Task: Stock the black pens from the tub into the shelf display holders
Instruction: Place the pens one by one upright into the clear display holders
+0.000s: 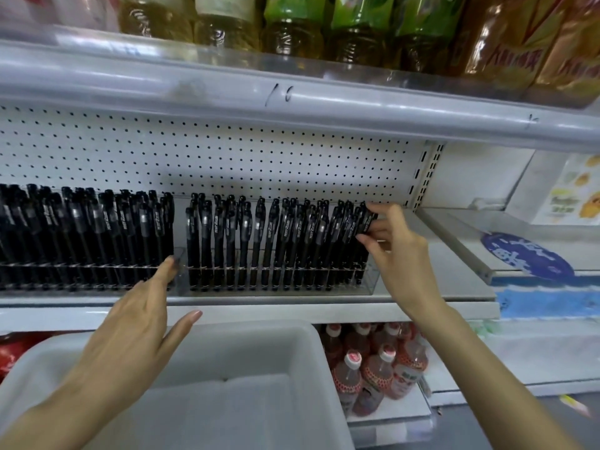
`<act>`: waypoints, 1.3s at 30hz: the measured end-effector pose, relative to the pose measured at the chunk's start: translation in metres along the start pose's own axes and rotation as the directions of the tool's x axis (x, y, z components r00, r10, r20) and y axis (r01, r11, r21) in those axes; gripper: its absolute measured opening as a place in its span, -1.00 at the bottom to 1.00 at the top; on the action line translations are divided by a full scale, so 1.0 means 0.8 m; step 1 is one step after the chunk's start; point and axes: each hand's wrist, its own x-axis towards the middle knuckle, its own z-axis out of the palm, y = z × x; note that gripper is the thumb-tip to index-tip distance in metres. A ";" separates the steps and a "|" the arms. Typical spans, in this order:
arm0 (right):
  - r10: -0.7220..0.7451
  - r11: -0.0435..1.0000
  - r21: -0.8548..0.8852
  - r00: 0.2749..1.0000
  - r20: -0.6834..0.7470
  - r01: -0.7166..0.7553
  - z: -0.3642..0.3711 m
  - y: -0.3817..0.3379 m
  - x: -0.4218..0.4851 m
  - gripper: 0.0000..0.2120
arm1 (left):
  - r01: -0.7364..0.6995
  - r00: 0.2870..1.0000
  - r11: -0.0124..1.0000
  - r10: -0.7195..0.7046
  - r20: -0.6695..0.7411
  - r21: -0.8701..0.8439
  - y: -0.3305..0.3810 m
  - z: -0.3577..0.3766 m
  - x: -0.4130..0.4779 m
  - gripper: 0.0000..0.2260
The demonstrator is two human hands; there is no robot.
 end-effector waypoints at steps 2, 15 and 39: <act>-0.013 0.998 -0.057 1.000 -0.001 0.013 0.003 0.000 0.000 -0.65 | -0.003 1.000 1.000 0.003 -0.006 0.003 -0.001 0.001 0.001 -0.31; -0.003 0.988 -0.157 0.998 0.061 0.013 0.004 0.009 0.001 -0.55 | 0.021 0.998 1.000 -0.022 0.055 0.013 -0.008 0.008 0.004 -0.28; 0.120 0.982 -0.116 0.016 0.993 -0.149 0.099 -0.125 -0.232 -0.69 | -0.012 0.949 0.985 -0.043 0.312 0.172 -0.019 -0.085 -0.226 -0.35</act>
